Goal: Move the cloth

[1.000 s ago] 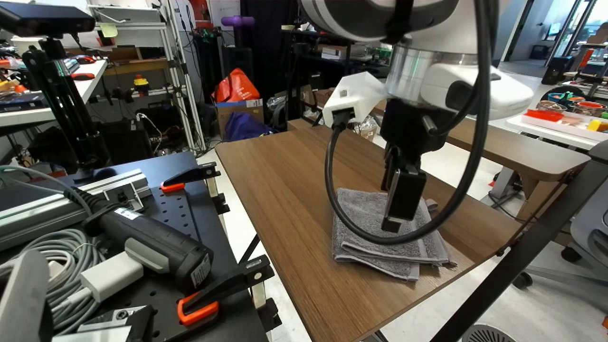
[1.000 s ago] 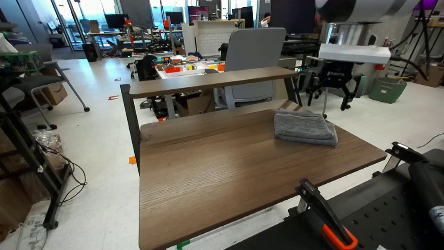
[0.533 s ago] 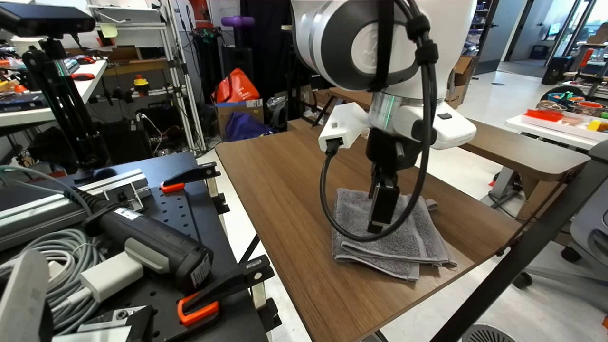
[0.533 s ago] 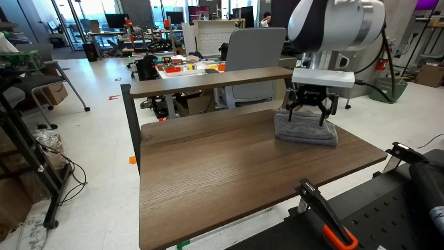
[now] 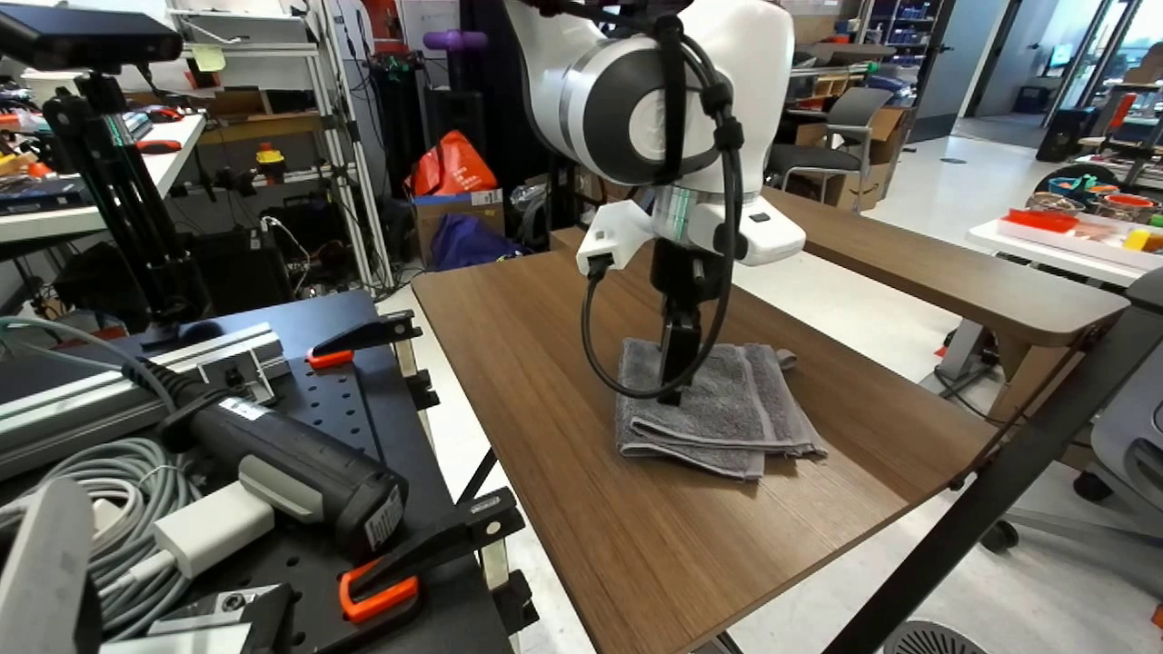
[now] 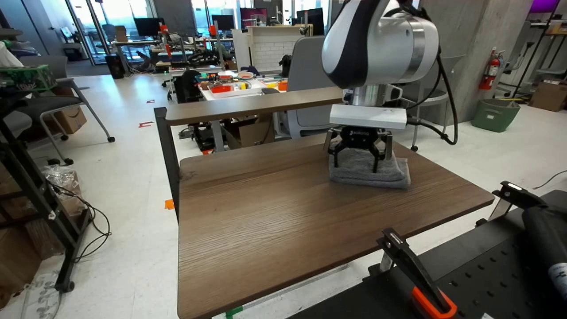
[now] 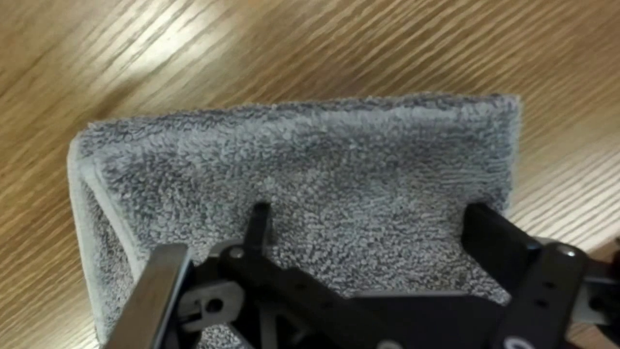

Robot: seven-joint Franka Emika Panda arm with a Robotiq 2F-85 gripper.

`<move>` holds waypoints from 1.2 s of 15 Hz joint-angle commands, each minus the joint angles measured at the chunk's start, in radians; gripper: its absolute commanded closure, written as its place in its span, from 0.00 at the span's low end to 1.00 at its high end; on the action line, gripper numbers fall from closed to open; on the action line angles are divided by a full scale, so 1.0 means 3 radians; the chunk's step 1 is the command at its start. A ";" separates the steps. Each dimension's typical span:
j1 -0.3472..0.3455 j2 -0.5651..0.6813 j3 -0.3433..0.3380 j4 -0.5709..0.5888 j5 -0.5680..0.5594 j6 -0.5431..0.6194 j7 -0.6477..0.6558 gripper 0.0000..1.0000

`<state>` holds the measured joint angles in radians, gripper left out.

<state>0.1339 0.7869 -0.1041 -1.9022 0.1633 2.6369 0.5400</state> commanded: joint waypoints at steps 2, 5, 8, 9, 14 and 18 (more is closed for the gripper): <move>0.0286 0.0165 0.0038 0.0155 -0.0029 0.0024 0.0090 0.00; 0.0493 0.0233 0.0061 0.0287 -0.0075 -0.0027 0.0140 0.00; 0.0661 0.0350 0.0085 0.0477 -0.0128 -0.0083 0.0190 0.00; 0.0718 0.0379 0.0085 0.0535 -0.0146 -0.0106 0.0213 0.00; 0.0862 0.0463 0.0109 0.0735 -0.0154 -0.0177 0.0237 0.00; 0.0952 0.0313 0.0101 0.0646 -0.0177 -0.0242 0.0260 0.00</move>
<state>0.4021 0.8902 -0.0754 -1.7164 0.1402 2.6025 0.5874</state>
